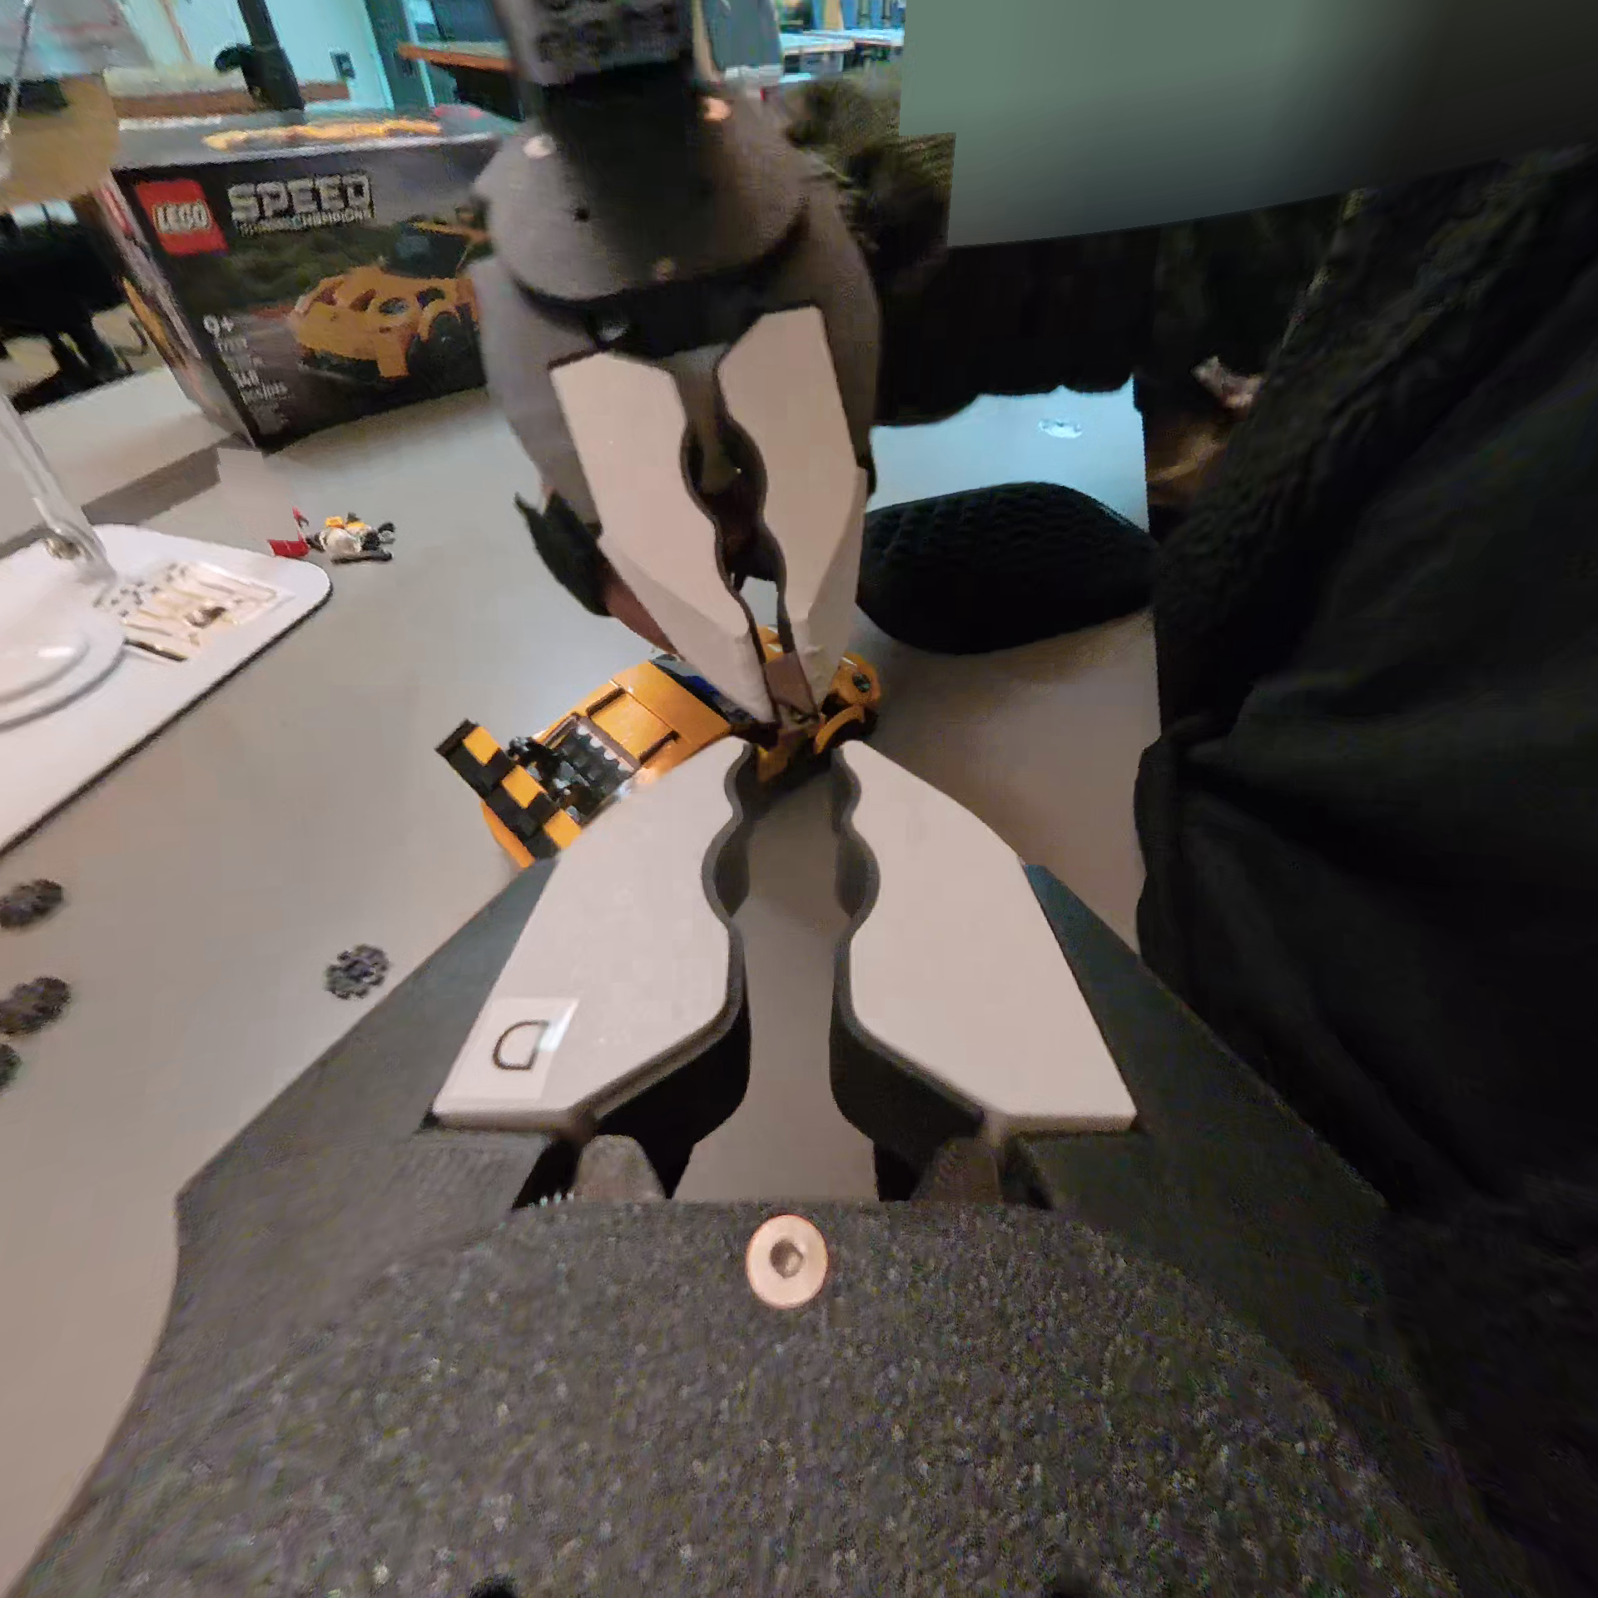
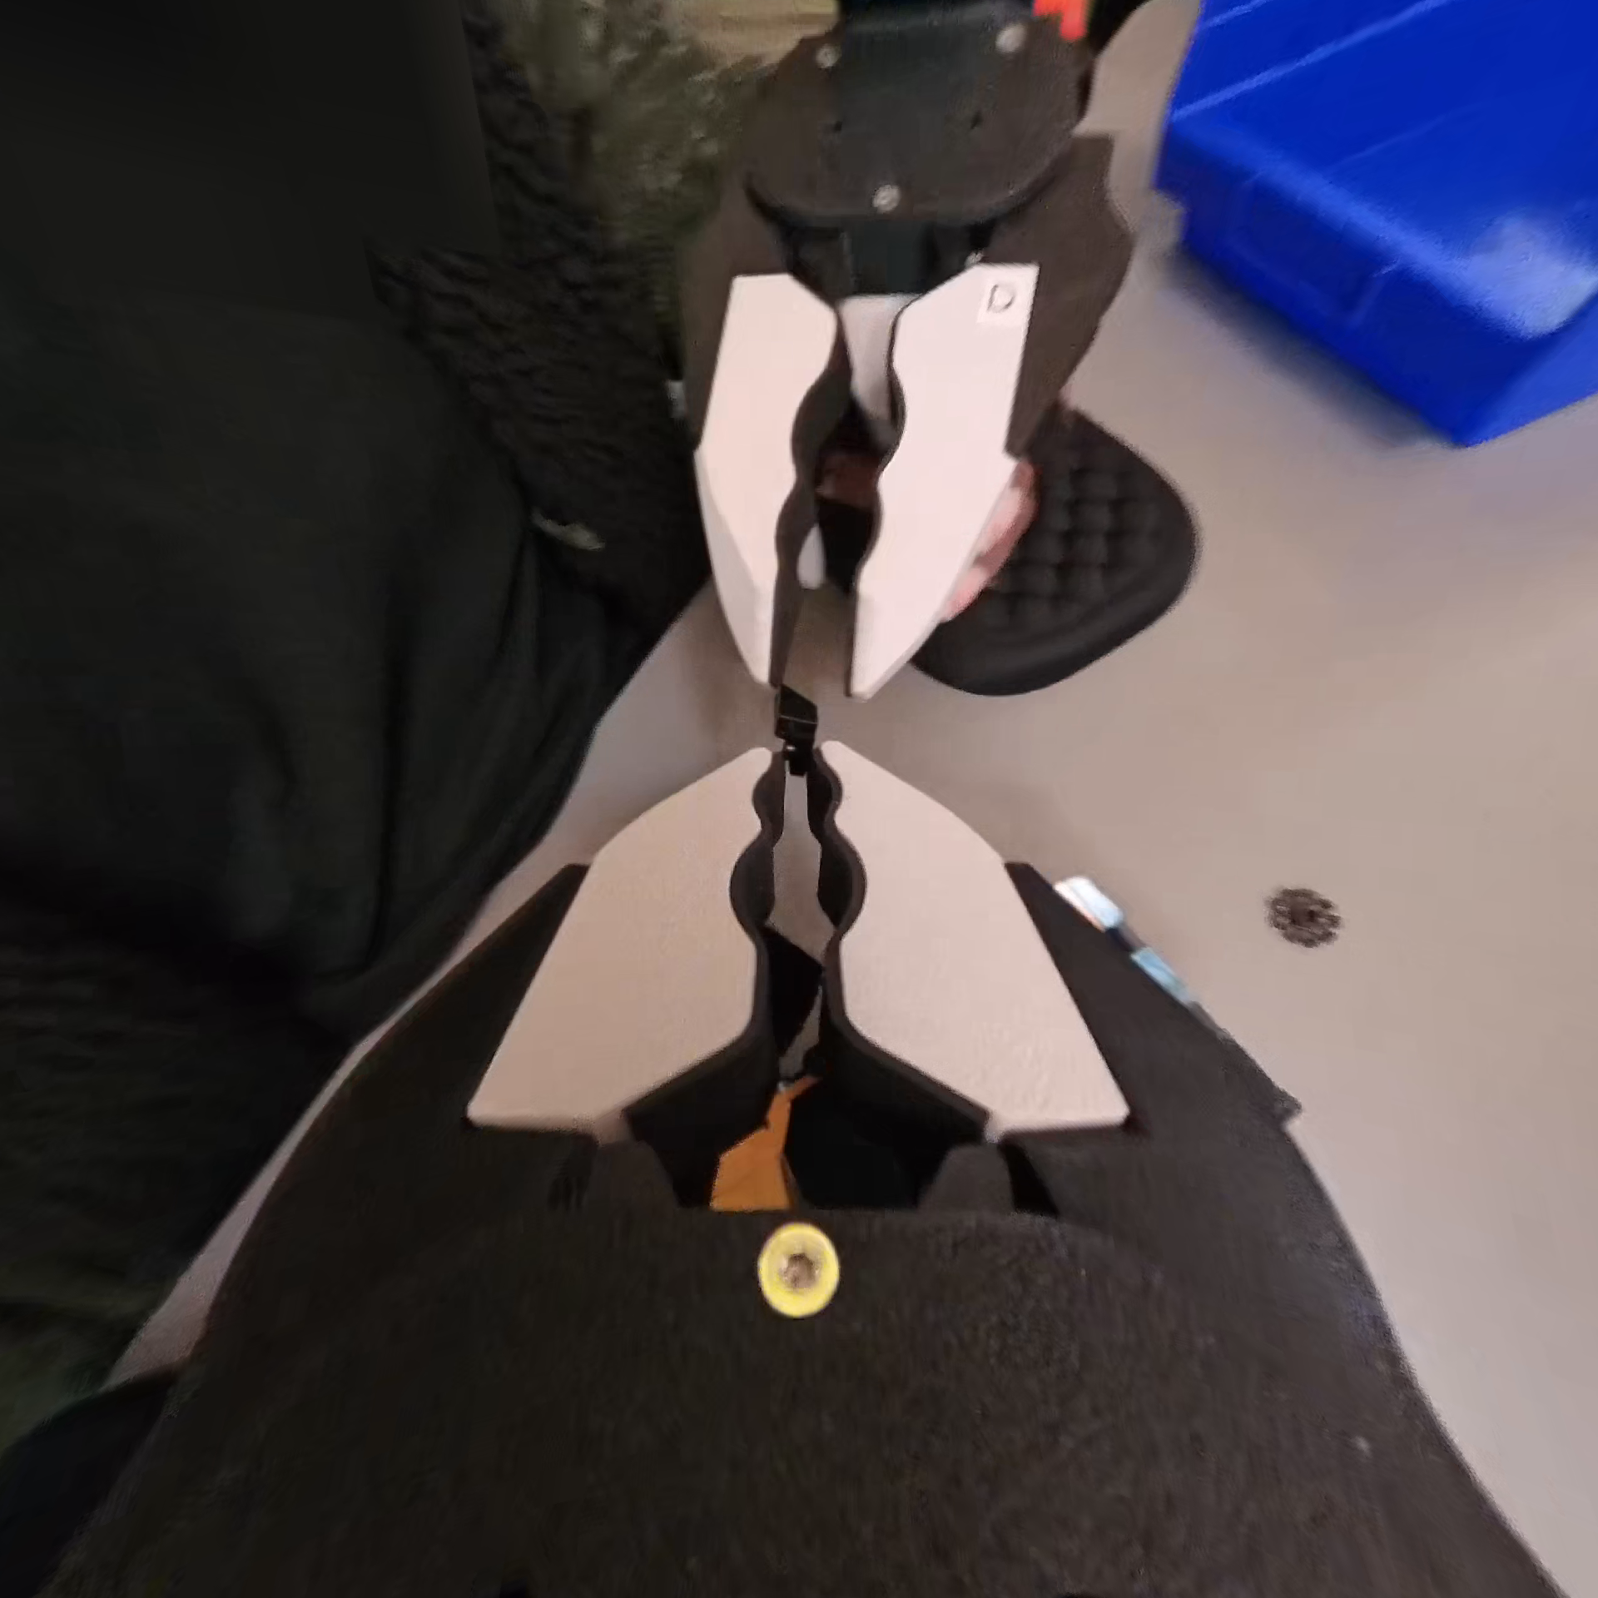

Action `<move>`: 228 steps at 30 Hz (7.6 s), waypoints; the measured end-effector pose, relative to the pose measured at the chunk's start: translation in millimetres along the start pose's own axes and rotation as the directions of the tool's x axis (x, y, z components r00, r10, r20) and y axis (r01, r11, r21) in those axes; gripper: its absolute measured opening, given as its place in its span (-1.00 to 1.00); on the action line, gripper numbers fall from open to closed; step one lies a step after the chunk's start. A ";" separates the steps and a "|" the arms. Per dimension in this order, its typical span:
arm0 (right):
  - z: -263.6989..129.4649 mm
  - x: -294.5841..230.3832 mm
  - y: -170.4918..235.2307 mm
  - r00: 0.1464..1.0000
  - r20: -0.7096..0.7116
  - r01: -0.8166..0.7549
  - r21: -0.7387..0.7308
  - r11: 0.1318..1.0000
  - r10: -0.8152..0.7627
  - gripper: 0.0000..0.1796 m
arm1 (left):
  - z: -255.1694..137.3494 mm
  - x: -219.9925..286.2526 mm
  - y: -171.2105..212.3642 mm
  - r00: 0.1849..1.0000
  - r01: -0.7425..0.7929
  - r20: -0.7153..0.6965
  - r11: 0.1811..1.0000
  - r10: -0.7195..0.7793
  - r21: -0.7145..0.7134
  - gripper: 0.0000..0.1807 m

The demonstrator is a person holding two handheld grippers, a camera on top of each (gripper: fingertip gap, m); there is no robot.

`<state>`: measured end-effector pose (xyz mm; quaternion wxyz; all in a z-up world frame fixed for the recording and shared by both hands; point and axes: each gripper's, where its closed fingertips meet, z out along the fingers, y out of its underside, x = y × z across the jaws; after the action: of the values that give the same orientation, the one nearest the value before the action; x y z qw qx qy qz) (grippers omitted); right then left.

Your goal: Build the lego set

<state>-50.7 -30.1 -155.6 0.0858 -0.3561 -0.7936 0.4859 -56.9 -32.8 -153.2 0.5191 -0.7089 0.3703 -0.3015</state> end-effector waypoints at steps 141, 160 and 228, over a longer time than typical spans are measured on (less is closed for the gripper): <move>-11.6 90.8 49.0 0.680 -0.600 0.033 -0.550 0.835 -0.422 -0.72 | 42.3 -89.2 53.2 0.835 0.550 0.132 0.816 -0.534 -0.177 -0.82; -7.1 107.0 53.4 0.566 -0.621 -0.033 -0.674 0.738 -0.542 -0.77 | 40.5 -95.5 52.7 0.824 0.565 0.156 0.813 -0.545 -0.142 -0.82; -41.1 100.6 66.0 0.639 -0.531 0.145 -0.628 0.765 -0.557 -0.82 | 26.1 -97.0 33.0 0.878 0.478 0.036 0.874 -0.477 -0.082 -0.82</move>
<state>-72.7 82.5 -210.6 0.3706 -0.3505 -0.8587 0.0494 -95.5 55.7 -196.3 0.3997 -0.8027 0.1930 -0.3984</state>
